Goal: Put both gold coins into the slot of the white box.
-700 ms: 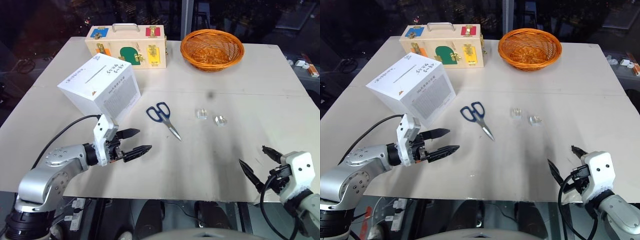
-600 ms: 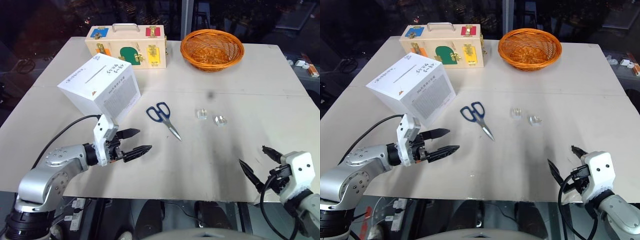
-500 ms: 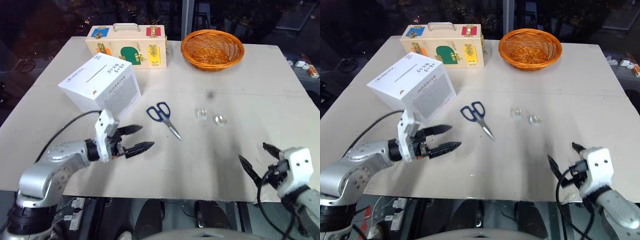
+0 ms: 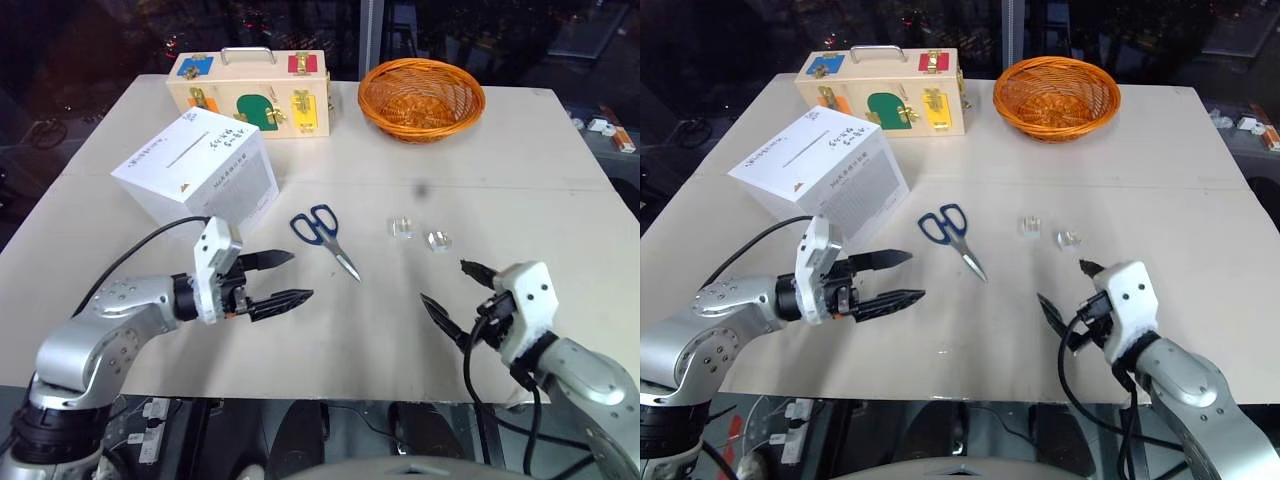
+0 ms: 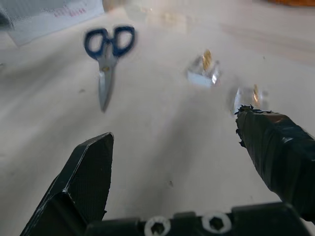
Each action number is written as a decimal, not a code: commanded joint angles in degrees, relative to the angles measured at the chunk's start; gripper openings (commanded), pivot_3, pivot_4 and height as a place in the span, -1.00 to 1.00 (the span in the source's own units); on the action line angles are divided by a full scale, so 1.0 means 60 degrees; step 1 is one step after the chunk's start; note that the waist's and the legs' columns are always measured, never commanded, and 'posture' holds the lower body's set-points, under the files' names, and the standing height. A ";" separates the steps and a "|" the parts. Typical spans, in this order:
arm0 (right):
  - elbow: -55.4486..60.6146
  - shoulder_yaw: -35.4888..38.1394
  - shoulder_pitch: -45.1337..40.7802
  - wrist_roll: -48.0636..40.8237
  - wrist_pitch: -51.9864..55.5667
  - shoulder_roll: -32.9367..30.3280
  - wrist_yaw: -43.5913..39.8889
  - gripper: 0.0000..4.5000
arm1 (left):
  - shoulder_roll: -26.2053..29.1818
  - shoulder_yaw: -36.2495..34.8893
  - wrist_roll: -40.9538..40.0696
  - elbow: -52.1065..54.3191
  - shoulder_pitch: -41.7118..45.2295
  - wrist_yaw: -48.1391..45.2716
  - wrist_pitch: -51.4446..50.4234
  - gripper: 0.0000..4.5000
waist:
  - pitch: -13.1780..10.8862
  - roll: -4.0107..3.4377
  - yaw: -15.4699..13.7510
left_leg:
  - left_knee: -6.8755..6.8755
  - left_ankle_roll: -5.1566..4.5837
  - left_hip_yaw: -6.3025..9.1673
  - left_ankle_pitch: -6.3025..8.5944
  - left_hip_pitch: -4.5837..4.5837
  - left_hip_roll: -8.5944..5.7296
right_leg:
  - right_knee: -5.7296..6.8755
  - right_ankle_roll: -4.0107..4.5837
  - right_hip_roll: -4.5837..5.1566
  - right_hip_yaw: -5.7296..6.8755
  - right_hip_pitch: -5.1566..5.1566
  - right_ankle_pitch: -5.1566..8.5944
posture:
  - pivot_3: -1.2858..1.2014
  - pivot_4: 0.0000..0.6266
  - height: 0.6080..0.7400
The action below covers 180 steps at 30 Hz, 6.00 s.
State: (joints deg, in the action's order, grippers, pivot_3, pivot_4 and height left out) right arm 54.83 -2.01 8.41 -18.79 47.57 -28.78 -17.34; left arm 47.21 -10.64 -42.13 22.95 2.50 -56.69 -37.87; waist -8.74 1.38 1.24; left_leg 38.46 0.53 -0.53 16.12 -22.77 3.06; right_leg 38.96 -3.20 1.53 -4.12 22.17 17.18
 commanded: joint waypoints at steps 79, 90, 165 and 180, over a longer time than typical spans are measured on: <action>-0.0820 0.5120 -0.0532 -0.2525 0.2858 -0.0693 -0.0391 -0.10 | -0.0539 0.0882 -0.0384 -0.0534 0.1897 -0.1819 0.0885 1.00 | -0.0016 -0.0052 0.0155 | 0.0005 -0.0004 0.0112 -0.0002 0.0016 -0.0055 | -0.0017 -0.0001 0.0034 0.0074 -0.0079 0.0004 | 0.03 -0.52 0.79; -0.2968 0.0641 -0.4200 -0.0666 0.3415 0.0032 0.1376 -0.33 | -0.0473 0.0223 -0.0720 0.0224 0.1472 -0.0877 0.0433 1.00 | -0.0037 -0.0075 0.0102 | -0.0001 -0.0004 0.0145 -0.0002 -0.0022 -0.0065 | -0.0033 -0.0004 0.0050 0.0076 -0.0049 0.0009 | 0.03 -0.52 0.79; -0.2506 0.3029 -0.6619 -1.1394 0.3820 0.0349 0.1841 -1.00 | -0.1849 0.0698 -0.4741 -0.1301 0.5350 0.0894 -0.3667 -0.21 | -0.0078 -0.0094 0.0190 | -0.0009 -0.0003 0.0158 -0.0003 -0.0022 -0.0066 | -0.0025 -0.0005 0.0051 0.0085 -0.0046 0.0010 | 0.03 -0.52 0.79; -0.2470 0.1608 -0.6823 -1.2698 0.1866 -0.1599 0.2448 -1.00 | -0.1922 0.0786 -0.4672 -0.1607 0.5626 0.0378 -0.3889 -0.66 | -0.0091 -0.0084 0.0176 | -0.0008 -0.0004 0.0159 -0.0003 -0.0026 -0.0065 | -0.0032 -0.0005 0.0051 0.0086 -0.0047 0.0011 | 0.03 -0.52 0.79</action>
State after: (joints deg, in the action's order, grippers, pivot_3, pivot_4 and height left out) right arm 38.13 7.65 -31.60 -93.32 60.71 -37.24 -2.20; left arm 35.16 -5.20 -69.86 13.09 35.65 -53.65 -61.05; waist -9.28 0.87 2.29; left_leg 38.42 0.50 0.42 16.10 -22.93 2.67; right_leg 38.77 -3.23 1.83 -3.60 21.89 17.25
